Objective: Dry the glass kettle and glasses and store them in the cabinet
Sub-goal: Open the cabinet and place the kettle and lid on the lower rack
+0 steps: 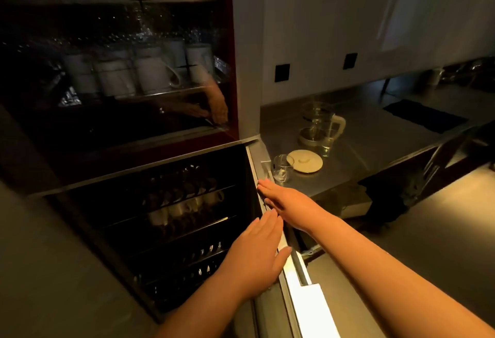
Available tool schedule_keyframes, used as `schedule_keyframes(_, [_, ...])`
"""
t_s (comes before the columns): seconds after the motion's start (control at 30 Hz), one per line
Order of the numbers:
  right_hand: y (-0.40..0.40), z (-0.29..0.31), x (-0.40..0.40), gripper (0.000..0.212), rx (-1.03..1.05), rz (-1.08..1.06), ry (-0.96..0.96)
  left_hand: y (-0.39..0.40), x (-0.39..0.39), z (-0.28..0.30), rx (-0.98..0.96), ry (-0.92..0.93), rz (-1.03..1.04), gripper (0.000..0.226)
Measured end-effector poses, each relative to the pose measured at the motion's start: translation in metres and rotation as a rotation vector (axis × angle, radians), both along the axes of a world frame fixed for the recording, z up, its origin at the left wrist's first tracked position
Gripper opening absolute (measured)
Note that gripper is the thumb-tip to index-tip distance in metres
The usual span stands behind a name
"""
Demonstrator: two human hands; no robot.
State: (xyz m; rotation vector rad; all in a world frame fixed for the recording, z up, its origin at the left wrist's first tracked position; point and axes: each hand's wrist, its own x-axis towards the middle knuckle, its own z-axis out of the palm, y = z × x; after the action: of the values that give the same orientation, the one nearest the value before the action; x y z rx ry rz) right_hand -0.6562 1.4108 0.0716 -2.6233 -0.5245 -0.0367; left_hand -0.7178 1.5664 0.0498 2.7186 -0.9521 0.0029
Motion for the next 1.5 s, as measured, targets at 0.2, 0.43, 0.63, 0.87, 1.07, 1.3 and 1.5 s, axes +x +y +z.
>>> schedule_keyframes(0.2, [-0.033, -0.002, -0.001, 0.045, 0.122, -0.037, 0.123, -0.023, 0.003, 0.007, -0.015, 0.011, -0.078, 0.069])
schedule_keyframes(0.43, [-0.064, -0.002, -0.001, 0.050, 0.121, -0.046, 0.089, -0.045, 0.022, 0.009, -0.059, -0.023, -0.138, 0.060])
schedule_keyframes(0.63, [-0.070, -0.004, 0.007, 0.045, 0.029, -0.022, -0.006, -0.047, 0.071, 0.012, -0.293, -0.134, -0.025, 0.042])
schedule_keyframes(0.87, [-0.060, -0.008, 0.033, 0.042, 0.001, -0.045, -0.020, -0.033, 0.151, -0.002, -0.092, -0.026, 0.067, 0.057])
schedule_keyframes(1.07, [-0.040, -0.005, 0.067, 0.056, -0.063, -0.143, -0.002, -0.019, 0.214, 0.000, 0.044, -0.081, -0.126, 0.054])
schedule_keyframes(1.3, [-0.028, -0.006, 0.086, 0.066, -0.004, -0.265, 0.041, -0.020, 0.244, 0.002, 0.056, -0.061, -0.257, 0.054])
schedule_keyframes(1.5, [-0.030, -0.009, 0.085, 0.069, 0.102, -0.321, 0.120, -0.038, 0.261, 0.007, 0.116, -0.060, -0.332, 0.054])
